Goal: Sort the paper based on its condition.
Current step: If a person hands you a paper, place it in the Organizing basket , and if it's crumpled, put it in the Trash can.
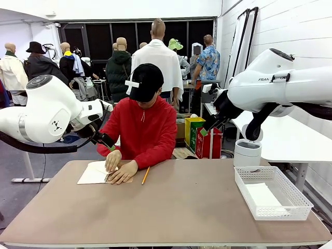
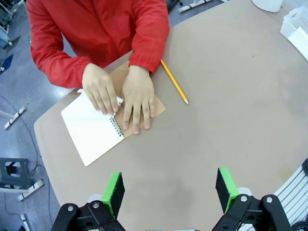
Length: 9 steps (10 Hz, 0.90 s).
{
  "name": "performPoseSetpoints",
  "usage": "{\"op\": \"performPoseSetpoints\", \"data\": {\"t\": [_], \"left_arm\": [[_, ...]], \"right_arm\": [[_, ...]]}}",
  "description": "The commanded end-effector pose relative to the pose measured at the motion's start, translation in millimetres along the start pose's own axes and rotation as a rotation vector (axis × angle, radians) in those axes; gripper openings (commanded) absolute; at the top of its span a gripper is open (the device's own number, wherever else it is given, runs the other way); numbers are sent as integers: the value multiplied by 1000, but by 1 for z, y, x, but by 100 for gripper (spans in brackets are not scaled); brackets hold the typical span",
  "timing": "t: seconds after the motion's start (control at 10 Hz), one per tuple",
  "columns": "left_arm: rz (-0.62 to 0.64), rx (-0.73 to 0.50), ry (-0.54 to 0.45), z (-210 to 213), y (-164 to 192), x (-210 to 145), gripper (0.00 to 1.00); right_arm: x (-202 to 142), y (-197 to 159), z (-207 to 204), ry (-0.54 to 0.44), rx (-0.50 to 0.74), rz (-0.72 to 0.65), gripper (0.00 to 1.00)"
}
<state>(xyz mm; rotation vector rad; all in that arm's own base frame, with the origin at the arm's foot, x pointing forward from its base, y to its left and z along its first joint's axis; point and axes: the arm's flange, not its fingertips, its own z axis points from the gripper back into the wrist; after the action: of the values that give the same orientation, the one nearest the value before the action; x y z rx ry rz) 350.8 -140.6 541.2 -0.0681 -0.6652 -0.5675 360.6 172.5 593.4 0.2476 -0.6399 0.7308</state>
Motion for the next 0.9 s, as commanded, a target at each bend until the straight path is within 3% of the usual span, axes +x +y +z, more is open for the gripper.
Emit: {"op": "performPoseSetpoints", "data": {"t": [0.0, 0.8], "left_arm": [[1, 1, -5, 0, 0, 0, 100], [1, 1, -5, 0, 0, 0, 100]], "right_arm": [[0, 1, 0, 2, -6, 1, 100], [0, 1, 0, 2, -6, 1, 100]]}}
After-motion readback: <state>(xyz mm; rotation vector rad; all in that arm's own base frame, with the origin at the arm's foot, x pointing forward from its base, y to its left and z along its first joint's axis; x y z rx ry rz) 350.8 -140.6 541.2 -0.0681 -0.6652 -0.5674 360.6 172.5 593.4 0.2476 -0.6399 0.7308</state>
